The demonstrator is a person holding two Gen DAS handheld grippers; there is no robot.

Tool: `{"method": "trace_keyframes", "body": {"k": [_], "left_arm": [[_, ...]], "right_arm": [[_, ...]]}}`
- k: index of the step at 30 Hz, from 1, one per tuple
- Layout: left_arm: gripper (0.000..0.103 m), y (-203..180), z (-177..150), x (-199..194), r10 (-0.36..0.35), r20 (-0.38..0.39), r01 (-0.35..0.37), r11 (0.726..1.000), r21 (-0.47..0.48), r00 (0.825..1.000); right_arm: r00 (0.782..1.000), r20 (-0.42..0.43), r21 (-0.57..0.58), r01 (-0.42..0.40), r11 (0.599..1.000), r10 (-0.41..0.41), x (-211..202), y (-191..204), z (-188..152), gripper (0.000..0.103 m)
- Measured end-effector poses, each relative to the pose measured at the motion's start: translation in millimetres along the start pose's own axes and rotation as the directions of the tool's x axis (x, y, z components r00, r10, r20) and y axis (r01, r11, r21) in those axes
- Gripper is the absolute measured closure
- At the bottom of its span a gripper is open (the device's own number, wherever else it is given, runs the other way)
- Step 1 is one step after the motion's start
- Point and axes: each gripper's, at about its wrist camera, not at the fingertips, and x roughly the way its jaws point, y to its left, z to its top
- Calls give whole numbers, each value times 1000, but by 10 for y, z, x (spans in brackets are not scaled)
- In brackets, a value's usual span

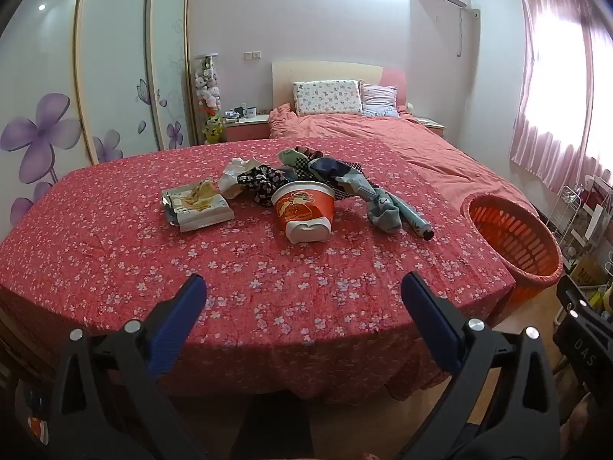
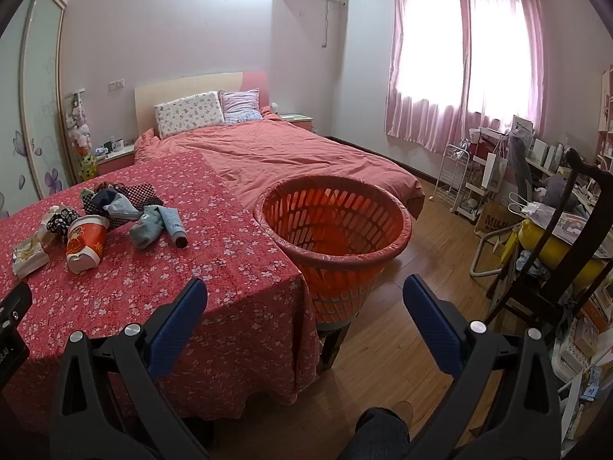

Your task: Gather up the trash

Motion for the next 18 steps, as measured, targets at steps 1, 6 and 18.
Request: {"method": "trace_keyframes", "body": {"k": [1,6,18], "left_arm": [[4,0,0,0,0,0,0,1000,0,1000],[4,-1,0,0,1,1,-1,1000,1,1000],[4,0,0,0,1,1,-1,1000,0,1000]], "right_arm": [[1000,0,0,0,1000,0,-1,0,1,2],[1000,0,0,-1,1000,1,-6,5,3,2],[1000,-3,2,-2,1000,2,-7,-2,4,2]]}}
